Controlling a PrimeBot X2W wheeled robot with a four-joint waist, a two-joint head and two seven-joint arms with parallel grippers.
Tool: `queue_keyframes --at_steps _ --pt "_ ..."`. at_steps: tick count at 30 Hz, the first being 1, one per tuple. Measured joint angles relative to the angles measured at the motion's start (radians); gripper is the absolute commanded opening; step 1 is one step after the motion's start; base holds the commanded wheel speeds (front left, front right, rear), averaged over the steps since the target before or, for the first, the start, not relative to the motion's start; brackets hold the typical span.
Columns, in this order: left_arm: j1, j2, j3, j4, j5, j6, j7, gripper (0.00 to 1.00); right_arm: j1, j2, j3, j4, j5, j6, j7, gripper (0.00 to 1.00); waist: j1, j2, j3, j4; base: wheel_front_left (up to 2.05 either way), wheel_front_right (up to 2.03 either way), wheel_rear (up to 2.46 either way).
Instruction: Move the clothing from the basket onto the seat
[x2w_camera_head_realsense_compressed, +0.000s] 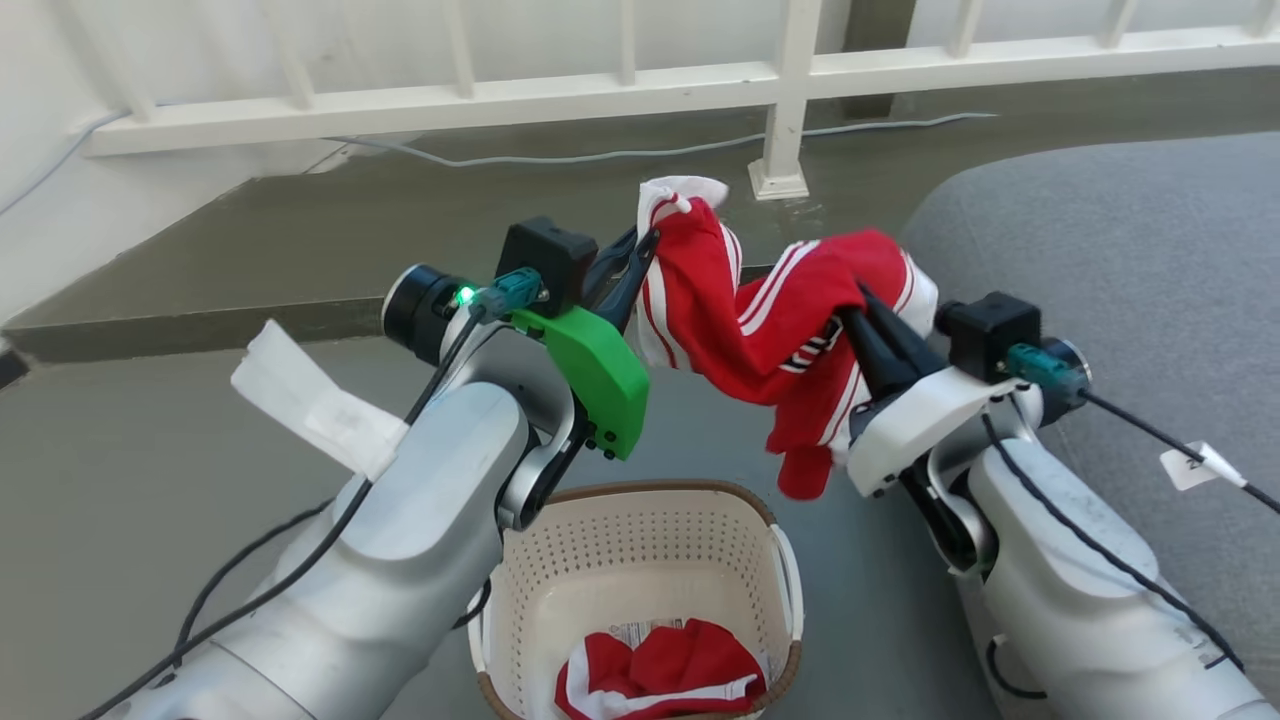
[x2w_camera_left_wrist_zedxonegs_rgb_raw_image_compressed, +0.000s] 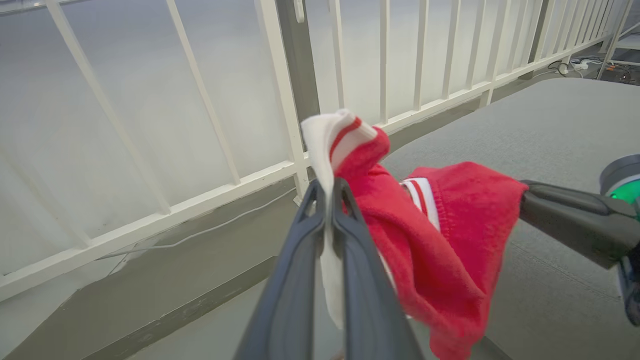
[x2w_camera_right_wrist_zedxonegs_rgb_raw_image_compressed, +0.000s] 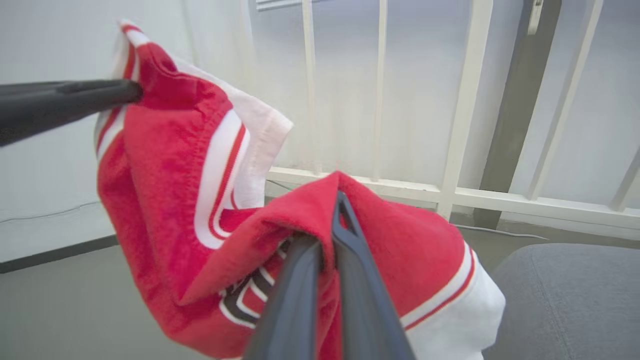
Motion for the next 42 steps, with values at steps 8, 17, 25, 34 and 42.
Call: queue_keyframes --at_steps 8,17,25,34,42 --pt "0.040 -0.002 0.021 0.017 -0.024 -0.010 -0.032 1.00 0.000 -0.049 -0.064 -0.066 0.000 -0.005 0.000 0.00 0.0000 0.0000 -0.005 -0.037 0.00 0.00 0.00" --pt "0.071 0.013 0.030 0.025 -0.048 -0.031 -0.081 1.00 0.007 -0.091 -0.134 -0.123 0.000 -0.024 0.000 0.00 0.0000 0.0000 -0.011 -0.072 0.00 0.00 0.00" --pt "0.134 0.023 0.023 0.016 -0.058 -0.054 -0.104 1.00 0.048 -0.150 -0.197 -0.166 -0.001 -0.041 0.000 0.00 0.0000 0.0000 -0.011 -0.113 0.00 0.00 0.00" --pt "0.164 0.018 -0.017 -0.036 -0.057 -0.083 -0.120 1.00 0.090 -0.201 -0.258 -0.215 -0.002 -0.067 0.000 0.00 0.0001 0.0000 -0.005 -0.176 0.00 0.00 0.00" --pt "0.190 0.012 -0.053 -0.071 -0.053 -0.088 -0.124 1.00 0.110 -0.235 -0.280 -0.249 -0.002 -0.073 0.000 0.00 0.0001 0.0000 0.006 -0.259 0.00 0.00 0.00"
